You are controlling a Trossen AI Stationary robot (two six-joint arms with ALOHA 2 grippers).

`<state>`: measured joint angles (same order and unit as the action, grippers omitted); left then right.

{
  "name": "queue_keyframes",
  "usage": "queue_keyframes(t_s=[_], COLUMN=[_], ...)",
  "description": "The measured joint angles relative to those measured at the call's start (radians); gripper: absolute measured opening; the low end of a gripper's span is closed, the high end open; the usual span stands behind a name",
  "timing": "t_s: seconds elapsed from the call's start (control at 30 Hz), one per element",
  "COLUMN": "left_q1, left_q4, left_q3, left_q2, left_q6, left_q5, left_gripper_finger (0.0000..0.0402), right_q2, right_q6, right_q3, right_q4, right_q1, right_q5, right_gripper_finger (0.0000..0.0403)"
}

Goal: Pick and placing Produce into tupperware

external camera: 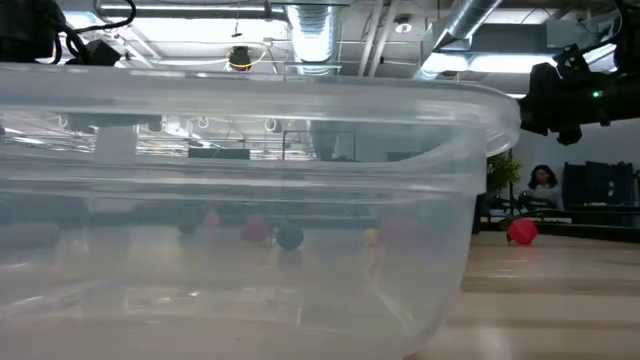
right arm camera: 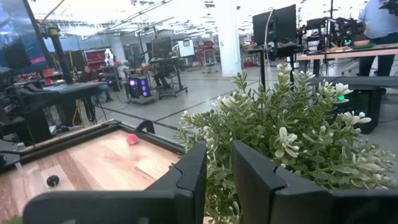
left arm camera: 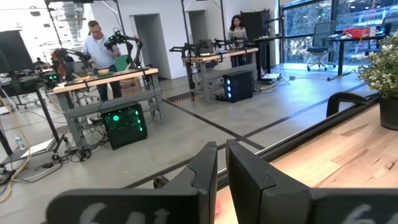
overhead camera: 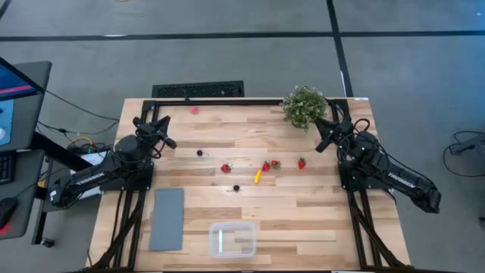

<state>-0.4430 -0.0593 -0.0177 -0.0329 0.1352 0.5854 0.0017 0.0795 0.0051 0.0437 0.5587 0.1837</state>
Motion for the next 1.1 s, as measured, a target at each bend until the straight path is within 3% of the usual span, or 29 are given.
queue_keyframes(t_s=[0.4, 0.57, 0.7, 0.97, 1.1], left_q1=[0.0, 0.0, 0.0, 0.0, 0.0], left_q4=[-0.001, -0.003, -0.004, -0.005, -0.005], left_q3=[0.0, 0.0, 0.0, 0.0, 0.0], left_q2=[0.0, 0.0, 0.0, 0.0, 0.0], left_q6=[-0.051, -0.154, -0.21, -0.219, -0.184], left_q5=[0.0, -0.001, -0.001, -0.002, -0.002], left_gripper_finger=[0.0025, 0.0025, 0.0025, 0.0025, 0.0025], right_q2=[0.0, 0.0, 0.0, 0.0, 0.0], right_q6=[0.022, 0.337, 0.466, 0.354, 0.395], right_q3=[0.0, 0.0, 0.0, 0.0, 0.0], right_q4=[0.009, 0.009, 0.009, -0.001, 0.0], right_q1=[-0.002, -0.002, -0.002, -0.002, -0.002], right_q5=[-0.001, -0.008, -0.004, 0.002, 0.001], right_gripper_finger=[0.0097, 0.0097, 0.0097, 0.0097, 0.0097])
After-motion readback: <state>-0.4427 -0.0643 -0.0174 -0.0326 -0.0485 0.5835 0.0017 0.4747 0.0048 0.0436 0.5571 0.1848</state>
